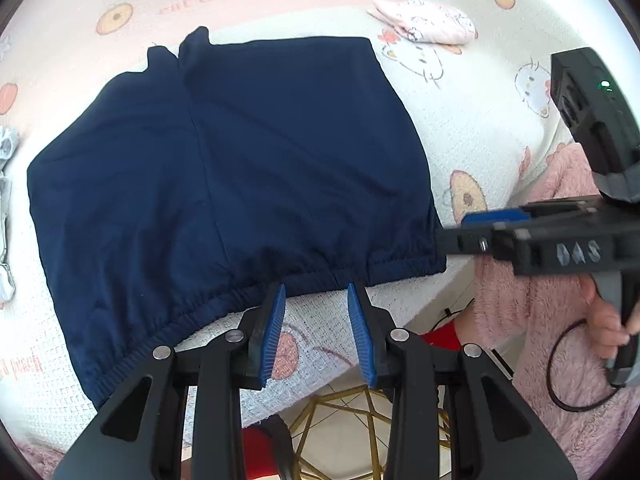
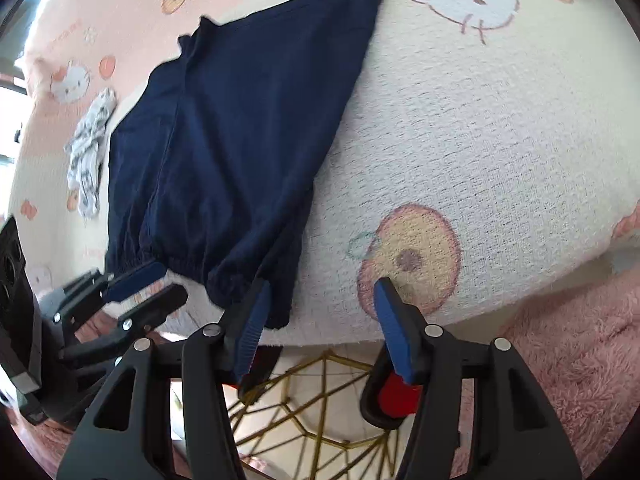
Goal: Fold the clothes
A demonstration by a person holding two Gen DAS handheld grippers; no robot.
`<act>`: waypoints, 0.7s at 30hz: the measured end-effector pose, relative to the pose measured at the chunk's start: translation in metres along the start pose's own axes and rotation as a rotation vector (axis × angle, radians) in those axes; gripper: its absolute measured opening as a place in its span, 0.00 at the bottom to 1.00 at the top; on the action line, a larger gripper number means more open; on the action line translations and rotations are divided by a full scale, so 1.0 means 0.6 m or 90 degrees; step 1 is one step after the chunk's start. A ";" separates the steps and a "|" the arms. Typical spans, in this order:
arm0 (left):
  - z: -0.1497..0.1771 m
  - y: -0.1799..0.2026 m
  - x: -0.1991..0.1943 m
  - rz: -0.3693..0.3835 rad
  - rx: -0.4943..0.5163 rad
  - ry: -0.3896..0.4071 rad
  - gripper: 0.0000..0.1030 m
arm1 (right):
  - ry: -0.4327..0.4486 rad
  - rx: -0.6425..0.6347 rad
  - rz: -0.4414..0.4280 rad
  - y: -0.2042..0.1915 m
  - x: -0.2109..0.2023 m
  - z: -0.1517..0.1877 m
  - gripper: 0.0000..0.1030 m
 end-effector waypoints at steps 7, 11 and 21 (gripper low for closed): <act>-0.006 -0.042 -0.028 -0.028 -0.059 0.022 0.33 | 0.018 -0.078 -0.034 -0.049 -0.003 0.005 0.54; 0.022 -0.116 -0.056 -0.123 -0.154 -0.009 0.33 | 0.015 -0.102 -0.024 -0.068 0.003 0.001 0.39; 0.109 -0.201 -0.121 -0.114 -0.373 0.006 0.39 | 0.027 0.209 -0.379 0.026 -0.009 0.012 0.10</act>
Point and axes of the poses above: each gripper's, at about its wrist camera, not at the fingertips, and x roughly the way its jaws point, y to its right, z to its underside, the point moved 3 cm from there along x, roughly the way its jaws point, and after that the axes turned 4 degrees about y, right-handed, at the moved point
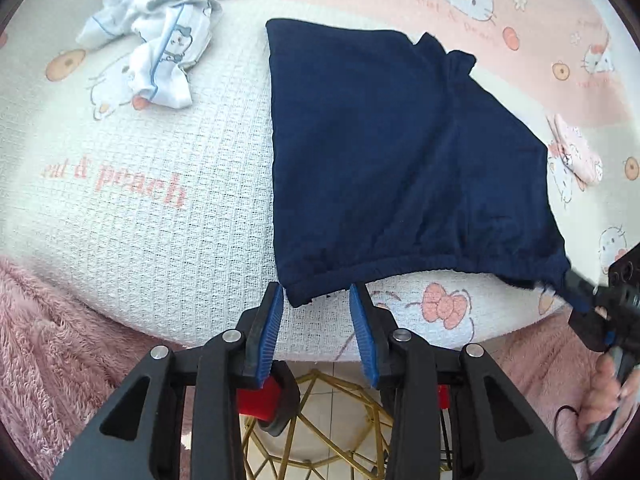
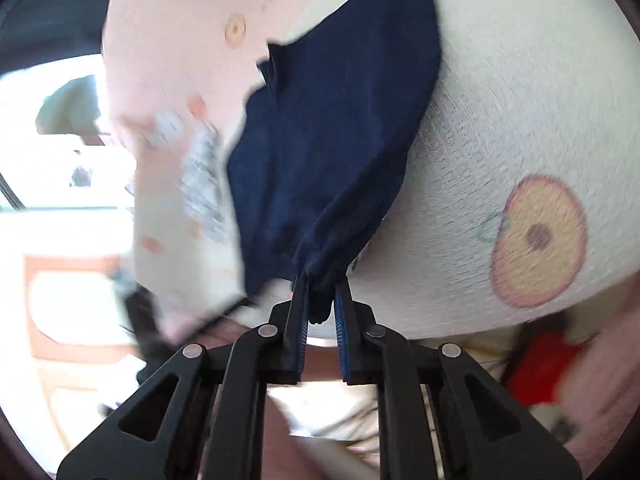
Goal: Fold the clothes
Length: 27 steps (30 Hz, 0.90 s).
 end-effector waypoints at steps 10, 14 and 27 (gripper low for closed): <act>-0.006 -0.067 -0.017 0.039 -0.117 0.026 0.41 | -0.047 0.061 0.175 0.043 -0.005 0.048 0.13; -0.012 -0.068 -0.017 0.051 -0.124 0.030 0.41 | 0.005 0.005 0.244 0.028 -0.014 0.045 0.20; -0.008 -0.074 -0.008 0.092 -0.173 0.024 0.41 | 0.004 -0.243 0.413 -0.021 0.065 0.037 0.32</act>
Point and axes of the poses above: each gripper's, at about its wrist camera, not at the fingertips, and x roughly the way its jaws point, y to its right, z to its underside, the point moved 3 cm from there along x, roughly the way its jaws point, and after that the axes turned 4 degrees about y, right-handed, at the moved point
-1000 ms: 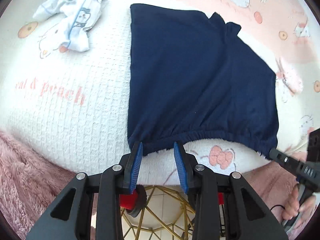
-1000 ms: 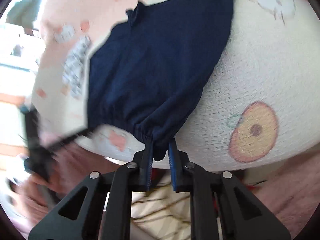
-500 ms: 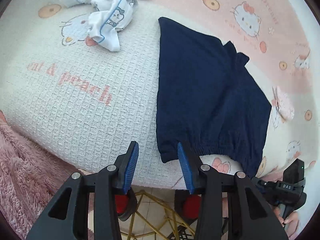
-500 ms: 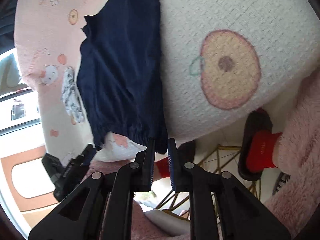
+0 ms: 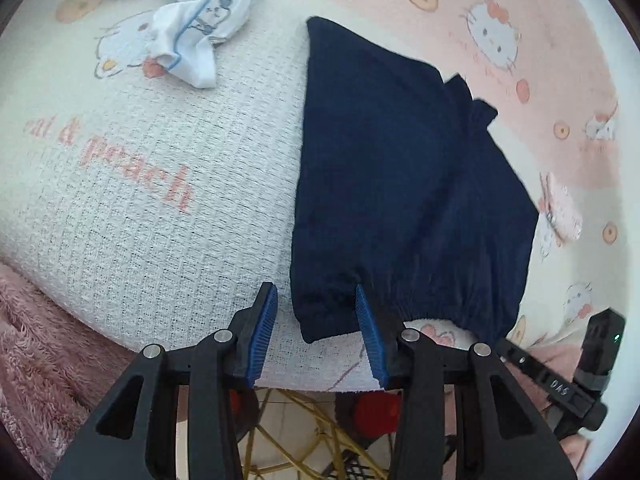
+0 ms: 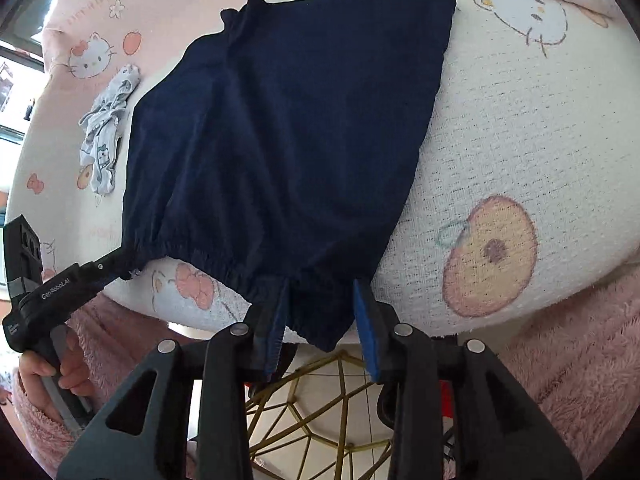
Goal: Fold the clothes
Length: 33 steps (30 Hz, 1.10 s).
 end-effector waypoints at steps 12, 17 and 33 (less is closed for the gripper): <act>0.054 -0.041 0.007 -0.042 0.084 -0.024 0.39 | 0.025 0.015 -0.021 -0.016 -0.008 -0.003 0.35; 0.060 -0.035 0.014 0.035 0.048 -0.049 0.21 | -0.028 0.067 -0.089 0.000 0.010 0.003 0.38; -0.017 -0.009 0.006 -0.111 0.126 -0.026 0.30 | 0.097 0.139 -0.053 0.051 -0.076 -0.090 0.38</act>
Point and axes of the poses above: each gripper's, at about its wrist camera, not at the fingertips, and x roughly the way its jaws point, y to its right, z to its underside, the point moved 3 cm from there along x, roughly the way its jaws point, and after that the axes turned 4 degrees about y, right-handed, at the moved point
